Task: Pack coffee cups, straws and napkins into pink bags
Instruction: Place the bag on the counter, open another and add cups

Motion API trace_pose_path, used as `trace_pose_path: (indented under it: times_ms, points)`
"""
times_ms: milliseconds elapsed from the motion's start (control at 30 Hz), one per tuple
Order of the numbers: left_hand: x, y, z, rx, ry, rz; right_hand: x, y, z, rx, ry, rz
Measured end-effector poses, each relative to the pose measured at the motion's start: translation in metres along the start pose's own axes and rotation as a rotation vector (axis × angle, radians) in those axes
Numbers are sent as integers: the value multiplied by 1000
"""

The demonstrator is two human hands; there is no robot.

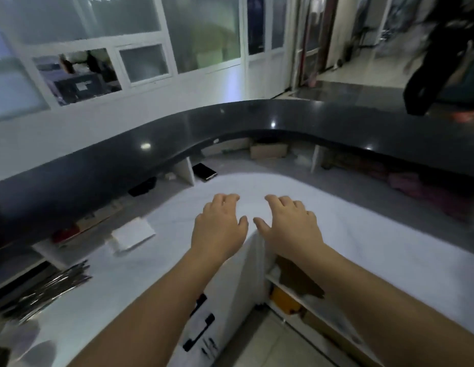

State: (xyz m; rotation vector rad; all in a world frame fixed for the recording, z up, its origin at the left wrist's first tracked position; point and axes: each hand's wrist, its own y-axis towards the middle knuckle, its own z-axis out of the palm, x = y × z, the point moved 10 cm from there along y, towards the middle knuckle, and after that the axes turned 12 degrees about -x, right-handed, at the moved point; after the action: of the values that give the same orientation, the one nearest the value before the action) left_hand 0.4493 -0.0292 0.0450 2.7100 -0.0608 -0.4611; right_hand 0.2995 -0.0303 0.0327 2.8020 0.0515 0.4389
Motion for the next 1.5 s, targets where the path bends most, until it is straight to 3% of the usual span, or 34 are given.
trace_pose_path:
  times_ms: [467,867,1100,1367,1500]
  points:
    - [-387,-44,149,247,-233,509,-375,-129,-151,-191,-156,625]
    - [-642,-60,251,490,-491,757,-596,-170,-245,-392,-251,1010]
    - [-715,-76,295,592,-422,708,-669,-165,-250,-245,-284,1102]
    - [-734,-76,311,619,-319,584,-711,-141,-226,-10,-392,1004]
    - [-724,-65,309,622,-338,441,-720,-138,-218,110,-385,956]
